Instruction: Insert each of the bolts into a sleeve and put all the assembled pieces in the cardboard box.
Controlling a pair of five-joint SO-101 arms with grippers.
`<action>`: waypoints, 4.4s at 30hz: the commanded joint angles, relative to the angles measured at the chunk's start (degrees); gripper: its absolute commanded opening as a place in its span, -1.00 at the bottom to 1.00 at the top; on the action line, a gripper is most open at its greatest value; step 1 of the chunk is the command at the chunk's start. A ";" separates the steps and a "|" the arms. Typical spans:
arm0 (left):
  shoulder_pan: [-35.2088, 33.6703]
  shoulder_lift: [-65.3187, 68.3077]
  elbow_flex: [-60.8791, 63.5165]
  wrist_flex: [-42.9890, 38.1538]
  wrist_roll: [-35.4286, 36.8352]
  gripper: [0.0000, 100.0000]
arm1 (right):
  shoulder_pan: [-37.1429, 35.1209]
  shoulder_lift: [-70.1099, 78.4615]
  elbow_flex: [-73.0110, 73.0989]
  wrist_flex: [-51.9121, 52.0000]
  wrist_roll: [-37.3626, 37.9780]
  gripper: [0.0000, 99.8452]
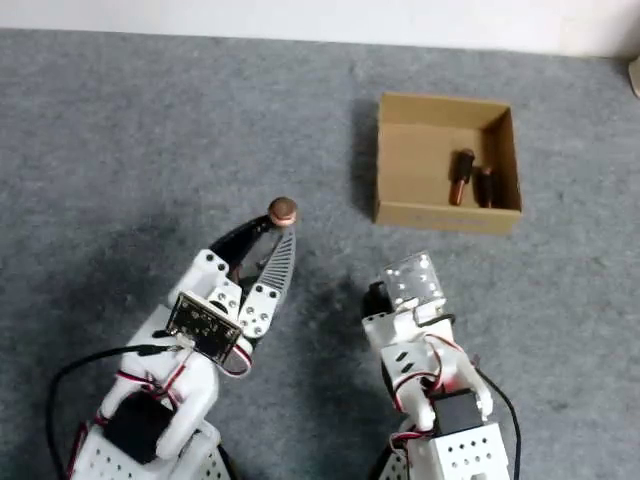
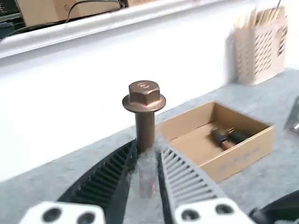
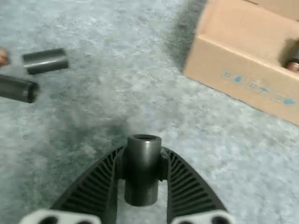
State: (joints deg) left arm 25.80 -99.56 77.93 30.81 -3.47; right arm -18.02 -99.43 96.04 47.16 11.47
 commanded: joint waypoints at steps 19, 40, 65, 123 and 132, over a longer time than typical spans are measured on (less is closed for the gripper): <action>0.92 2.86 19.21 -38.77 17.93 -0.99 | -13.76 0.13 3.30 -19.21 -5.80 -0.99; 1.01 3.12 9.89 -19.16 27.16 -0.99 | -16.13 -6.02 -0.84 -8.84 -5.80 -0.99; 6.55 31.25 1.01 -24.09 28.75 -0.99 | -10.68 -6.02 -0.40 -12.88 -5.80 -0.99; 7.96 28.70 -1.63 -13.10 31.65 -0.99 | -12.53 -6.02 -1.54 -12.88 -4.40 -0.99; 7.96 28.70 -1.89 -13.10 31.56 -0.99 | -12.62 -6.02 -2.77 -12.88 -1.49 -0.99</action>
State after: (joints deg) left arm 33.36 -70.20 76.70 17.54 27.56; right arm -29.63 -104.62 95.52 36.26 9.01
